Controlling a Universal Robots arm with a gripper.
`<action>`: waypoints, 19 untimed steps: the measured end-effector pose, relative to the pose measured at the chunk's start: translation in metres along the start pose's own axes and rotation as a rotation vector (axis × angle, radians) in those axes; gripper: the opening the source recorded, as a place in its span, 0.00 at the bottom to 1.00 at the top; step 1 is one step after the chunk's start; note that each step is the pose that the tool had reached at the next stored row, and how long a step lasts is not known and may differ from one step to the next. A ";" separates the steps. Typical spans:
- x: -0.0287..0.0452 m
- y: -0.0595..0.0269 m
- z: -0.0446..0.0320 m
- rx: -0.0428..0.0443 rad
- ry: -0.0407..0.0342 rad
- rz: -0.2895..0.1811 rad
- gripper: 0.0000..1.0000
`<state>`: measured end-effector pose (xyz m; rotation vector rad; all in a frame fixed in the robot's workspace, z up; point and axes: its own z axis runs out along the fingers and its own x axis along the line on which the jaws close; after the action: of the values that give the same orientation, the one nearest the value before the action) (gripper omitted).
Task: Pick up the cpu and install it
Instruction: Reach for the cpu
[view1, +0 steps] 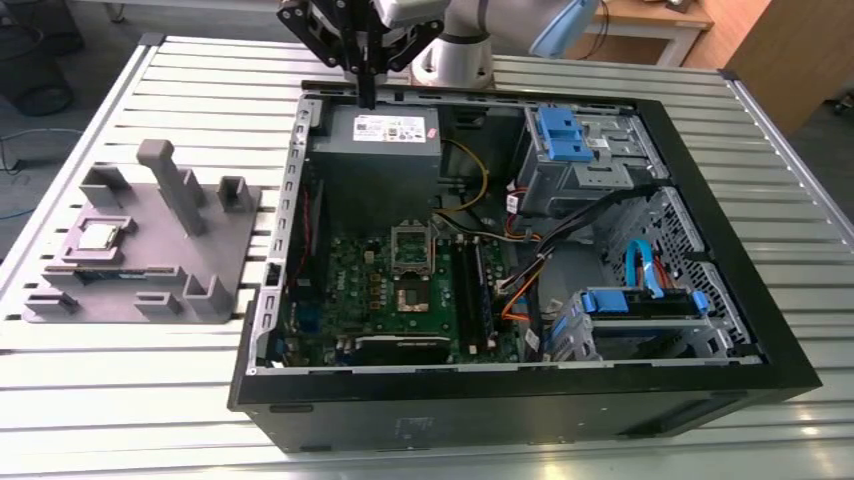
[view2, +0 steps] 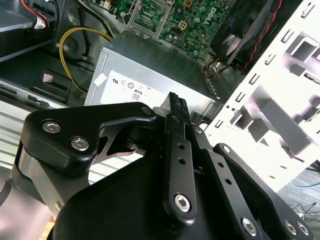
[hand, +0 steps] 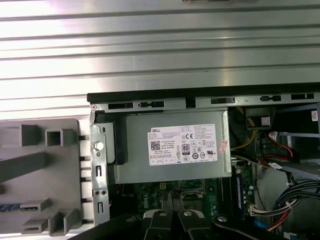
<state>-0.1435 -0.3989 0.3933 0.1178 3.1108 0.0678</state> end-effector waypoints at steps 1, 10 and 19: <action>0.0006 0.0000 0.0000 0.0000 0.0000 0.000 0.11; 0.0052 -0.0004 -0.0001 0.0000 0.0000 0.000 0.11; 0.0100 -0.0008 -0.0003 0.0000 -0.0001 0.000 0.11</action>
<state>-0.1535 -0.3989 0.3933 0.1179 3.1107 0.0678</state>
